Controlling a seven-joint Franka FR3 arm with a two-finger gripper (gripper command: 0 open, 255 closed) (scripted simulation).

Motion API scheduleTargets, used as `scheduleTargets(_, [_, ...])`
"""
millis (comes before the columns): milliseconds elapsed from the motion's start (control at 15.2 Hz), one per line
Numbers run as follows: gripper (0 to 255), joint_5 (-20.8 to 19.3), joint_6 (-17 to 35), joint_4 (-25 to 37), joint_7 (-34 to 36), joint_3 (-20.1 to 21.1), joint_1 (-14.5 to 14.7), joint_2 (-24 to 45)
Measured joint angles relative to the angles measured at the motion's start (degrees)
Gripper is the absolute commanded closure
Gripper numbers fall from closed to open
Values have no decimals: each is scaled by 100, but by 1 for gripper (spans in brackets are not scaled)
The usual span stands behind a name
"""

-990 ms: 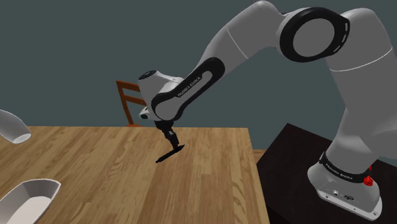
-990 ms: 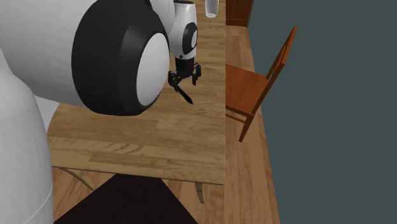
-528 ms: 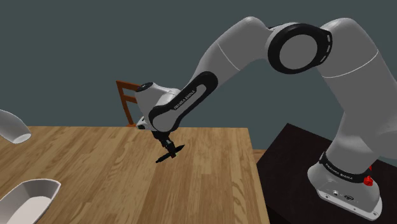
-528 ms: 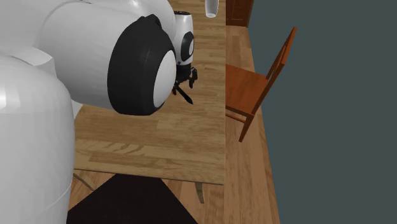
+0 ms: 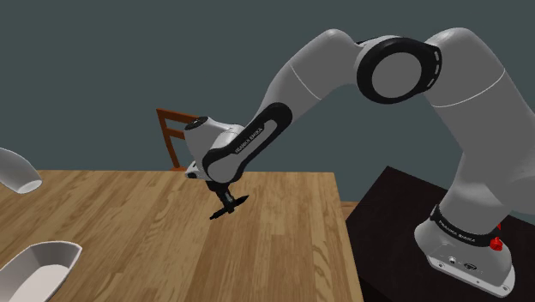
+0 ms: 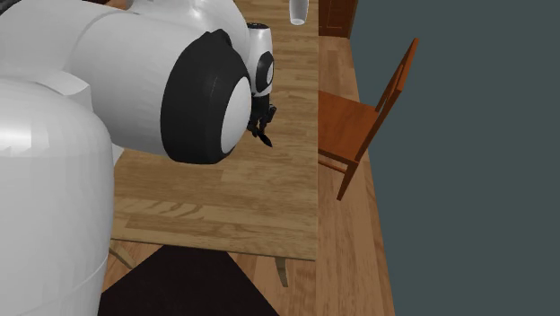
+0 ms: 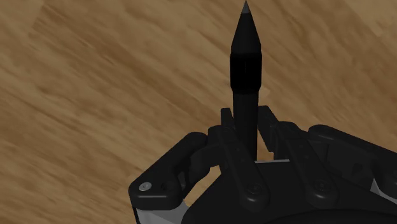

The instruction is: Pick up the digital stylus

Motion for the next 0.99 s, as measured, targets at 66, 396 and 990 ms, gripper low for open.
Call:
scheduleTargets(66, [255, 0, -2, 1, 0, 1, 1, 1])
scheduleTargets(396, [255, 0, -7, 14, 1, 0, 3, 7])
scheduleTargets(990, [255, 80, -376, -37, -43, 67, -55, -402])
